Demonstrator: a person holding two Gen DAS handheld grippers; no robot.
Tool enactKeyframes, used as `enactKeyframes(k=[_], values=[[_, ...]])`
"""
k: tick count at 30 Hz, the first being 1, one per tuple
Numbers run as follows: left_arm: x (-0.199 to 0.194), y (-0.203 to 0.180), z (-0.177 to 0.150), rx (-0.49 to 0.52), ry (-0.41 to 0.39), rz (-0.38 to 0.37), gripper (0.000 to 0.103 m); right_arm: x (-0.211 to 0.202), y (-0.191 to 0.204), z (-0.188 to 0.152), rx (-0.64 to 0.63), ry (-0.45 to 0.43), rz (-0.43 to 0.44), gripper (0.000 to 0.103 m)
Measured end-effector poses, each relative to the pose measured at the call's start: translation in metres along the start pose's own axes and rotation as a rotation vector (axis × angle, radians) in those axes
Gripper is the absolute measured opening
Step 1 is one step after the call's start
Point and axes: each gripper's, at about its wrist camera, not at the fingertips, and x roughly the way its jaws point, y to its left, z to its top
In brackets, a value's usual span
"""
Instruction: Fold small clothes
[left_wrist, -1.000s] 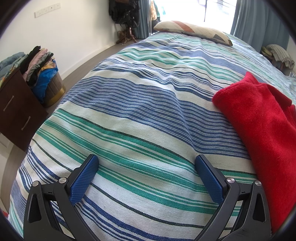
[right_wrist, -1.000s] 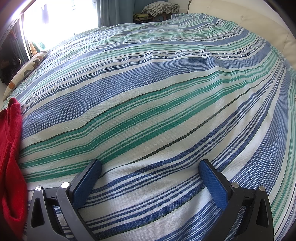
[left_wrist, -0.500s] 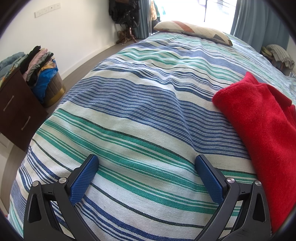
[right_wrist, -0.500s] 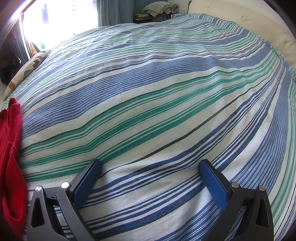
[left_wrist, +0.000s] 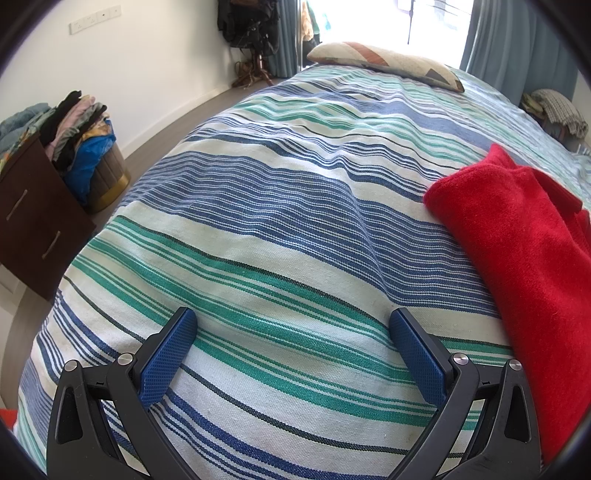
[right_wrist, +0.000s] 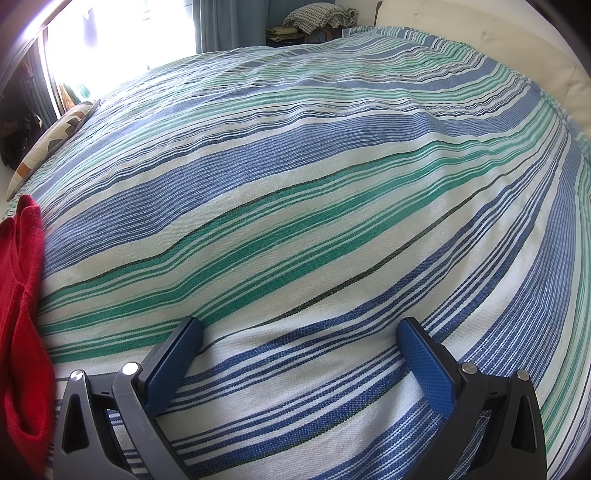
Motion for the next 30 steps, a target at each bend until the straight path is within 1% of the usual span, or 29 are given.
enactKeyframes(k=[10, 13, 15, 16, 18, 19, 20, 21, 22, 23, 24, 25, 26, 27, 28, 30], values=[[0.000, -0.001, -0.001, 0.000, -0.003, 0.004, 0.103, 0.000, 0.000, 0.000, 0.003, -0.002, 0.000, 0.103], [-0.001, -0.001, 0.000, 0.001, 0.006, 0.001, 0.103, 0.001, 0.003, 0.000, -0.004, -0.004, -0.012, 0.103], [-0.002, 0.000, 0.002, 0.018, 0.036, -0.019, 0.103, 0.001, 0.003, 0.001, -0.002, -0.004, -0.009, 0.103], [-0.002, 0.000, 0.004, 0.046, 0.066, -0.033, 0.103, 0.002, 0.003, 0.003, -0.004, 0.015, -0.007, 0.103], [-0.007, 0.003, 0.008, 0.102, 0.126, -0.087, 0.102, 0.002, 0.000, 0.009, -0.003, 0.053, 0.015, 0.103], [-0.013, 0.007, 0.008, 0.131, 0.140, -0.125, 0.102, -0.005, -0.002, 0.010, 0.021, 0.072, 0.044, 0.103], [-0.023, 0.012, 0.006, 0.162, 0.136, -0.172, 0.102, -0.022, -0.004, 0.009, 0.066, 0.054, 0.112, 0.102], [-0.036, 0.019, 0.003, 0.186, 0.114, -0.207, 0.102, -0.048, -0.006, 0.003, 0.116, 0.014, 0.195, 0.102], [-0.050, 0.028, -0.002, 0.196, 0.078, -0.227, 0.102, -0.078, -0.003, -0.008, 0.145, -0.022, 0.282, 0.102], [-0.064, 0.037, -0.009, 0.196, 0.046, -0.246, 0.102, -0.107, 0.002, -0.024, 0.158, -0.038, 0.375, 0.103], [-0.076, 0.046, -0.017, 0.188, 0.028, -0.266, 0.102, -0.131, 0.011, -0.043, 0.175, -0.033, 0.468, 0.103], [-0.086, 0.055, -0.025, 0.173, 0.021, -0.287, 0.102, -0.149, 0.023, -0.066, 0.203, -0.009, 0.585, 0.103], [-0.094, 0.062, -0.034, 0.154, 0.025, -0.306, 0.102, -0.161, 0.039, -0.088, 0.241, 0.018, 0.717, 0.103], [-0.100, 0.068, -0.042, 0.137, 0.034, -0.323, 0.102, -0.166, 0.056, -0.110, 0.279, 0.049, 0.816, 0.103], [-0.106, 0.072, -0.050, 0.121, 0.042, -0.335, 0.102, -0.167, 0.075, -0.129, 0.315, 0.068, 0.855, 0.103], [-0.117, 0.078, -0.062, 0.100, 0.050, -0.345, 0.102, -0.152, 0.112, -0.159, 0.402, 0.092, 0.877, 0.103]])
